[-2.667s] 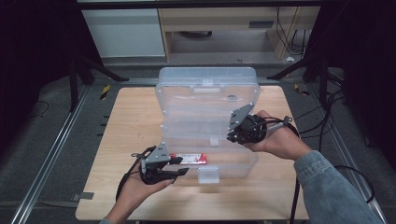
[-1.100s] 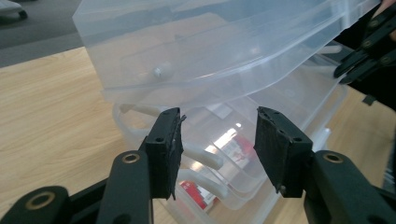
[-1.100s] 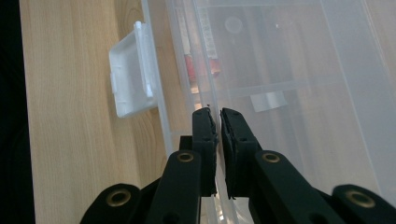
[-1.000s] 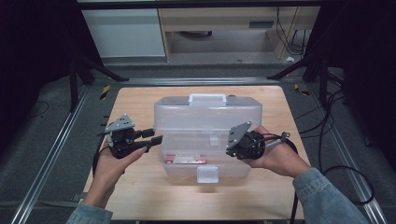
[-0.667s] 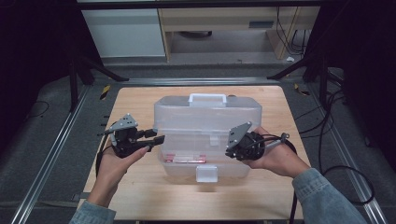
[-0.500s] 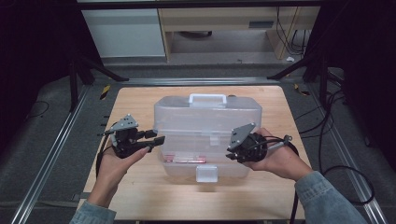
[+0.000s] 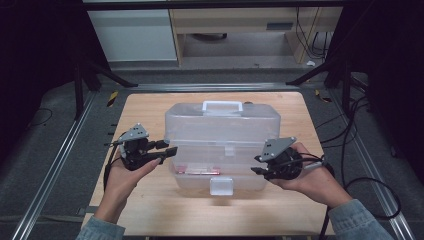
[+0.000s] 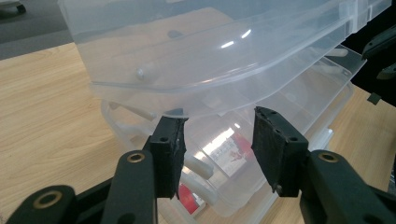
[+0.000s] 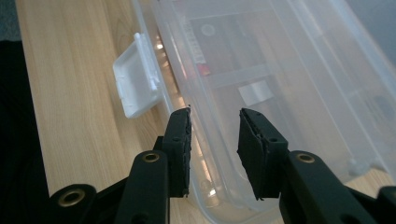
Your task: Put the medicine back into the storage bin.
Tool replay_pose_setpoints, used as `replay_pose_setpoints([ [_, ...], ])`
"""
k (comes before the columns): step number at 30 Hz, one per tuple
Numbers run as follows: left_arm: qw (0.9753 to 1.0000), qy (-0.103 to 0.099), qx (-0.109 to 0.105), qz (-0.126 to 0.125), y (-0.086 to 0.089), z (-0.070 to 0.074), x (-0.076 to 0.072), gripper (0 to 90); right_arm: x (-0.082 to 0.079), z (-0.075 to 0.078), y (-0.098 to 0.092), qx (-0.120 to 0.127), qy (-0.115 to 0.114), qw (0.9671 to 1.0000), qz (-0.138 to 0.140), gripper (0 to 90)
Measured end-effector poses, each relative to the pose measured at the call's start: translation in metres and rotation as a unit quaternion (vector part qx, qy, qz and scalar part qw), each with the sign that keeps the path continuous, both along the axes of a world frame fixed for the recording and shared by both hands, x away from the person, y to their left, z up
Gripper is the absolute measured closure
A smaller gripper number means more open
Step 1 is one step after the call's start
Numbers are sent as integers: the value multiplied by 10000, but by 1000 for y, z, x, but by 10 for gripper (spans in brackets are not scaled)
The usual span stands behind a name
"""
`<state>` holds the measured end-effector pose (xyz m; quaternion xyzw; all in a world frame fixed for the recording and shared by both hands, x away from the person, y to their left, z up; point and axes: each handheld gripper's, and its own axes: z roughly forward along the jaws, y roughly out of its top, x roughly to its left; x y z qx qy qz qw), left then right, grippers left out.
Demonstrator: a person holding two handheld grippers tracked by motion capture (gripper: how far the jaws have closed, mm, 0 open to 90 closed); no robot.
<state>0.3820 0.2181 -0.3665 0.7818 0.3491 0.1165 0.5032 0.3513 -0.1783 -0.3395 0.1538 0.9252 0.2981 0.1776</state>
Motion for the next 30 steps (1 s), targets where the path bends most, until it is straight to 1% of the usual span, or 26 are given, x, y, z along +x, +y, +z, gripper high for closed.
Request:
replay_pose_setpoints([
  [4, 10000, -8, -8, 5, 0, 0, 0, 532, -1, -1, -11, 156, -25, 9996, -235, 622],
  [9, 10000, -9, 22, 5, -1, -1, -1, 530, -1, -1, -23, 277, -49, 9985, -466, 609],
  [10, 10000, -9, 22, 5, -1, -1, -1, 531, -1, -1, -23, 277, -49, 9985, -466, 609],
  [11, 10000, -8, 24, 1, -1, -1, -1, 531, -1, -1, -27, 305, -77, 9979, -566, 601],
  [15, 10000, -5, 25, 1, 0, -2, -1, 529, -1, -1, -35, 361, -111, 9962, -785, 599],
  [16, 10000, -5, 25, 1, 0, -2, -1, 529, -1, -1, -35, 361, -111, 9962, -785, 599],
  [17, 10000, -1, 26, 1, -1, -3, -2, 528, 0, -1, -39, 407, -129, 9950, -898, 598],
  [19, 10000, 8, 35, 1, 0, -5, -2, 526, 0, -1, -42, 445, -152, 9939, -1000, 597],
  [22, 10000, 18, 22, 8, 0, -6, -2, 526, 1, -2, -46, 469, -169, 9929, -1081, 597],
  [24, 10000, 15, 35, 8, 1, -6, -2, 525, 1, -2, -49, 523, -191, 9915, -1174, 595],
  [25, 10000, 7, 20, 15, 1, -7, -3, 525, 1, -1, -52, 559, -237, 9899, -1279, 591],
  [26, 10000, 7, 20, 15, 1, -7, -3, 524, 1, -1, -52, 559, -237, 9899, -1279, 591],
  [28, 10000, 6, 42, 29, 2, -8, -3, 521, 2, -1, -55, 616, -285, 9883, -1364, 575],
  [29, 10000, 16, -7, 73, 4, -10, -4, 521, 2, -1, -55, 639, -262, 9880, -1381, 575],
  [30, 10000, 16, -7, 73, 4, -10, -4, 521, 2, -1, -55, 639, -262, 9880, -1381, 575],
])
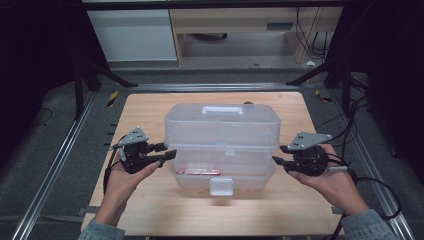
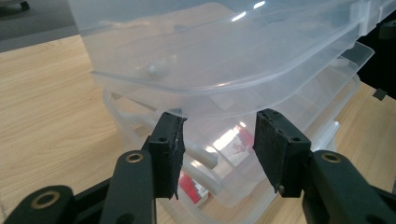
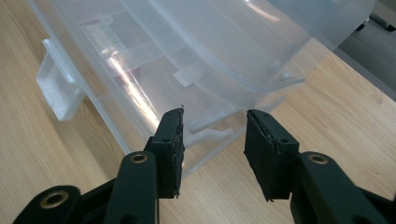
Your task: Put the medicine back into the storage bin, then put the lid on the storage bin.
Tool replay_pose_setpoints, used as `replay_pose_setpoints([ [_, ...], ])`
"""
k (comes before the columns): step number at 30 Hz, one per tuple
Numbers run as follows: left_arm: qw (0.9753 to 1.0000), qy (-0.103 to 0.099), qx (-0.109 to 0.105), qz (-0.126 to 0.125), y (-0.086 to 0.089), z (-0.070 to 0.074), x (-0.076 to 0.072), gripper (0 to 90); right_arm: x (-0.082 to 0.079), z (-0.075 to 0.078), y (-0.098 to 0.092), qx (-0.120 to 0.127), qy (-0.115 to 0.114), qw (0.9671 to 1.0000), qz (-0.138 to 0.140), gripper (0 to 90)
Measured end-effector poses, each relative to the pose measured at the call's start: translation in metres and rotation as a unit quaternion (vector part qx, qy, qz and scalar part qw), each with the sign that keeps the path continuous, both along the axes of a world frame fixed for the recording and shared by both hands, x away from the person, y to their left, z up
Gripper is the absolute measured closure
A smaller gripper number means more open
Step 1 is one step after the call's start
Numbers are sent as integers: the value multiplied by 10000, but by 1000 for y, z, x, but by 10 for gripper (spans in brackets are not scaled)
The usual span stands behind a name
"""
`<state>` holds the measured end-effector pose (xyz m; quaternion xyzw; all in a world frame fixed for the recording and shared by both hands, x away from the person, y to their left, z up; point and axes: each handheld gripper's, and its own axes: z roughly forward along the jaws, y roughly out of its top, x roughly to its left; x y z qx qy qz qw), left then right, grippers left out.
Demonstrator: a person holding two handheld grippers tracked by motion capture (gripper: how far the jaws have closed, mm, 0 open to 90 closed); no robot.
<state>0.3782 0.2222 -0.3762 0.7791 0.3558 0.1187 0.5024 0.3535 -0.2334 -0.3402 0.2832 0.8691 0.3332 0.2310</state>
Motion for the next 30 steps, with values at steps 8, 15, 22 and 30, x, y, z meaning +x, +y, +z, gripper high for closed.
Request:
replay_pose_setpoints([
  [8, 10000, 8, 5, 28, 3, -2, -2, 521, -1, -1, -2, 123, -96, 9998, -84, 579],
  [15, 10000, -12, 19, 62, 7, -4, -6, 521, -3, -2, -3, 172, -135, 9997, -100, 585],
  [22, 10000, -12, 36, 61, 10, -7, -9, 516, -6, -4, -5, 187, -122, 9997, -112, 593],
  [30, 10000, 46, 1, 78, 12, -14, -14, 513, -10, -12, -5, 233, -60, 9997, -80, 621],
])
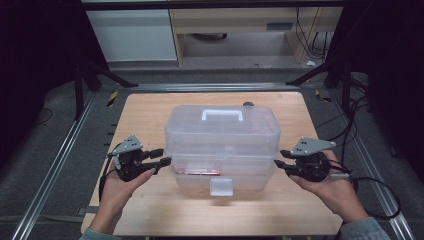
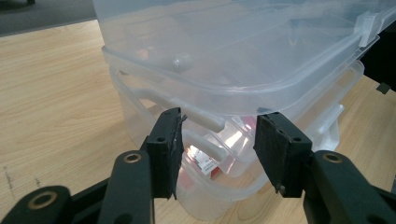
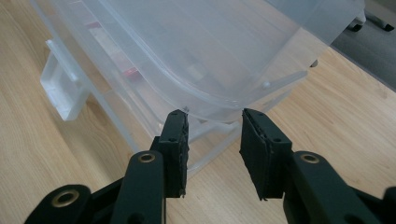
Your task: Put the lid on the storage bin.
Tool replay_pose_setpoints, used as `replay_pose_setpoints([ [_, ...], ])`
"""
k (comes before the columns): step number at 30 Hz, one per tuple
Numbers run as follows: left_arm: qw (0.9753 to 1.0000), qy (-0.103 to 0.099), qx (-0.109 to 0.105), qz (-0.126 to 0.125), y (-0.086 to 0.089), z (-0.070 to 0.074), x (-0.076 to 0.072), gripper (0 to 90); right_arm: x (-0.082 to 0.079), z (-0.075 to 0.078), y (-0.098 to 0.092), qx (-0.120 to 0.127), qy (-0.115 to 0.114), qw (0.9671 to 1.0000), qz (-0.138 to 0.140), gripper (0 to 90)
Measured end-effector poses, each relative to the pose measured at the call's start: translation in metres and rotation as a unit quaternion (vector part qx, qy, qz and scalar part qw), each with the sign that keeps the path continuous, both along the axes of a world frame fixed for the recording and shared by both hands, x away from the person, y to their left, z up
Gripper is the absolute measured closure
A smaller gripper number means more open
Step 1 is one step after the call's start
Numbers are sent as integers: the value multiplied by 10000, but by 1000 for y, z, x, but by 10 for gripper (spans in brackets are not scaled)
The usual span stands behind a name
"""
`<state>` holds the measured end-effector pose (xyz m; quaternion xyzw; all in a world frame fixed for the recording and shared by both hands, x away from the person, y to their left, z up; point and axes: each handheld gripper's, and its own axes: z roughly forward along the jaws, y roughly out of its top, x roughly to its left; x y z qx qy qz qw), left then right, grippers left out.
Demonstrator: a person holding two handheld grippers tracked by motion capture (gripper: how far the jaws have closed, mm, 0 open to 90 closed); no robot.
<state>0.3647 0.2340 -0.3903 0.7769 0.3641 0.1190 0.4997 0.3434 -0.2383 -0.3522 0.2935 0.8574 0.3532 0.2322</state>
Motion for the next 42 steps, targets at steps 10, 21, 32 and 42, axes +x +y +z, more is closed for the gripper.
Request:
replay_pose_setpoints([
  [10, 10000, 50, 31, -53, 0, -9, -7, 515, -6, -10, -1, 86, 58, 9999, -13, 630],
  [21, 9998, 82, 118, -106, 0, -15, -14, 513, -11, -17, -2, 36, 138, 9999, 10, 630],
  [32, 9996, 143, 218, -140, 1, -20, -21, 474, -15, -21, -4, 38, 182, 9998, 22, 612],
  [42, 9996, 118, 258, 80, 14, -18, -19, 417, -15, -24, -10, 39, 199, 9997, -127, 551],
])
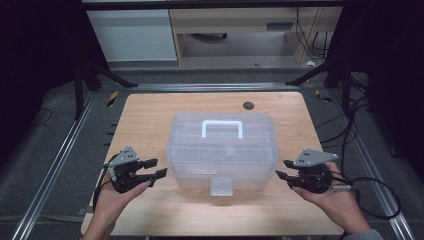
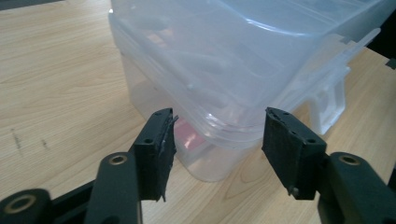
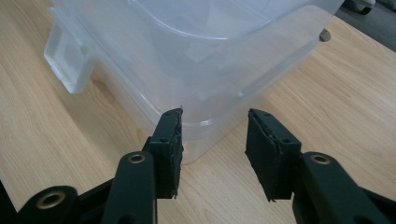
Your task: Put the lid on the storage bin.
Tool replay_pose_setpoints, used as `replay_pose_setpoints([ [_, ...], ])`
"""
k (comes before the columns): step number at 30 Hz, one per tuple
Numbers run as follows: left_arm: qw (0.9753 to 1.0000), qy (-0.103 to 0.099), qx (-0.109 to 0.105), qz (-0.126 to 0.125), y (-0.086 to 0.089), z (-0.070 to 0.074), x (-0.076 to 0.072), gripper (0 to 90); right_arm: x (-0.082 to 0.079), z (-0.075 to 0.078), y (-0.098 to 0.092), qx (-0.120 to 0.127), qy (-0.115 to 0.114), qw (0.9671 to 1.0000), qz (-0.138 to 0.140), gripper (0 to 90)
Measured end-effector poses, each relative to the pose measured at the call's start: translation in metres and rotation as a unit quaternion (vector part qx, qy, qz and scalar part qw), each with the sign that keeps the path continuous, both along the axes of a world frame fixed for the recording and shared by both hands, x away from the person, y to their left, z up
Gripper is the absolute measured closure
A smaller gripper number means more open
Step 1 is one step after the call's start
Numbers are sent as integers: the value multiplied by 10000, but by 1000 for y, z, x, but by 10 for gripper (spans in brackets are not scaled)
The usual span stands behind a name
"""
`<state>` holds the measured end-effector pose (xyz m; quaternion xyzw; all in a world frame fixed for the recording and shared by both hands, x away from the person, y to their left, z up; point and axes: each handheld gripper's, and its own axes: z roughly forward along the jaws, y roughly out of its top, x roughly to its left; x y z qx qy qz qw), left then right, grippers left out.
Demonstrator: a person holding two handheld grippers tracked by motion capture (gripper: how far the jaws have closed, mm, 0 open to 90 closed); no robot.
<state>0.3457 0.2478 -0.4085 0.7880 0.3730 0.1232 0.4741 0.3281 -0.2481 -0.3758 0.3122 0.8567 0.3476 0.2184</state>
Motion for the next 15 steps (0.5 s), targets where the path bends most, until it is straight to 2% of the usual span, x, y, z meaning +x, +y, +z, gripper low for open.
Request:
replay_pose_setpoints([
  [2, 10000, 11, 25, 34, 1, 0, 0, 391, 0, 0, -1, -3, 10, 10000, -12, 546],
  [4, 9999, 34, 66, 108, 4, -2, 2, 365, 0, -1, -1, -31, -21, 10000, -49, 503],
  [9, 9995, 189, 196, 138, 10, -6, 6, 275, -1, -3, -4, -90, -13, 9998, -159, 442],
  [11, 9994, 167, 231, 208, 11, -6, 7, 220, -2, -5, -5, -100, 12, 9997, -230, 403],
  [12, 9992, 174, 277, 247, 12, -7, 7, 220, -2, -5, -5, -100, 12, 9997, -230, 403],
  [13, 9985, 194, 372, 353, 14, -8, 9, 174, -2, -7, -6, -128, 16, 9995, -295, 364],
  [15, 9979, 241, 438, 414, 16, -10, 11, 130, -1, -10, -8, -159, 32, 9992, -360, 338],
])
